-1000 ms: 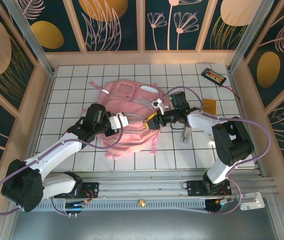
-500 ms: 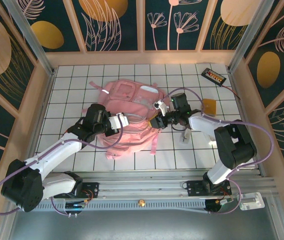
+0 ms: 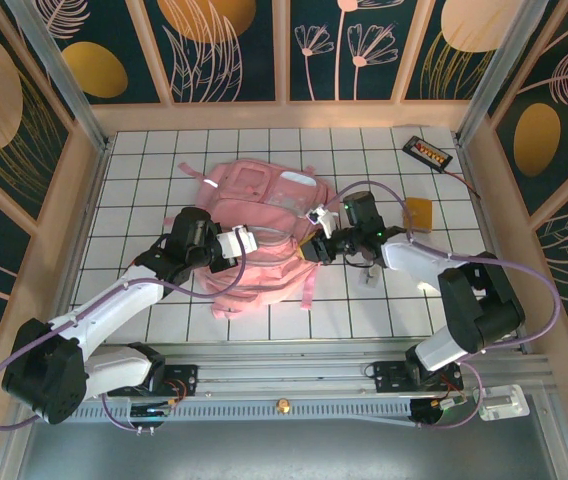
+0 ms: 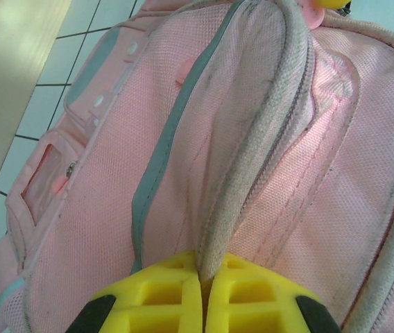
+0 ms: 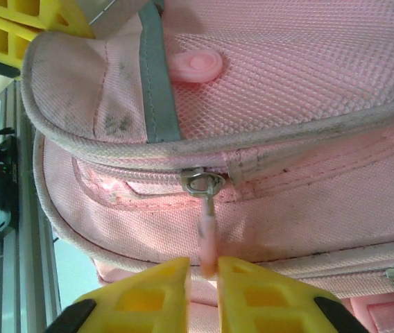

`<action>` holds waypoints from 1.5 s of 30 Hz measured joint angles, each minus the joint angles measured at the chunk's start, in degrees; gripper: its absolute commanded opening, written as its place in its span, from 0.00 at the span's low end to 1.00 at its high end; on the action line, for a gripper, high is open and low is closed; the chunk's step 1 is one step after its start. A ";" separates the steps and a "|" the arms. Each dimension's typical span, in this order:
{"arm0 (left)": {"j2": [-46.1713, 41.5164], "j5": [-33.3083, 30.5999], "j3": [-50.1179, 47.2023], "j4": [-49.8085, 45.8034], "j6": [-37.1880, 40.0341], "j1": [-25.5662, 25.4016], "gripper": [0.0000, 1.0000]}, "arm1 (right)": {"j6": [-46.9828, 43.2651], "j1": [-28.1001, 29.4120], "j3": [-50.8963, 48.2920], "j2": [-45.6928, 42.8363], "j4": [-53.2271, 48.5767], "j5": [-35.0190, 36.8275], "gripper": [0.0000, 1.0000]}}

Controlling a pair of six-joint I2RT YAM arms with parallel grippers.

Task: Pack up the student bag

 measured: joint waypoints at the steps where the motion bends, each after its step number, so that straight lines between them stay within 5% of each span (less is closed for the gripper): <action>1: 0.00 0.00 0.00 0.02 -0.04 0.00 0.00 | 0.35 0.11 -0.09 0.00 0.42 0.00 0.34; 4: 0.00 0.00 0.00 0.02 -0.15 0.00 0.00 | 1.27 0.55 -0.11 0.13 2.10 0.02 0.39; 10: 0.00 -0.02 0.00 0.02 -0.15 0.00 0.00 | 2.34 1.42 -0.09 1.77 4.55 0.09 0.33; 17: 0.00 -0.02 0.00 0.02 -0.57 0.00 0.00 | 3.89 2.16 -0.09 2.16 6.08 2.64 0.16; 20: 0.00 -0.11 0.00 0.00 -1.03 0.00 0.00 | 4.72 2.64 -0.11 2.14 6.56 4.04 0.00; 35: 0.00 -4.09 0.00 0.28 -5.95 -2.12 0.00 | 7.80 5.81 -2.36 -4.09 6.67 6.91 0.00; 45: 1.29 -10.86 0.02 2.29 -10.86 -7.10 0.00 | 22.10 8.33 -3.78 -4.07 12.57 3.93 0.00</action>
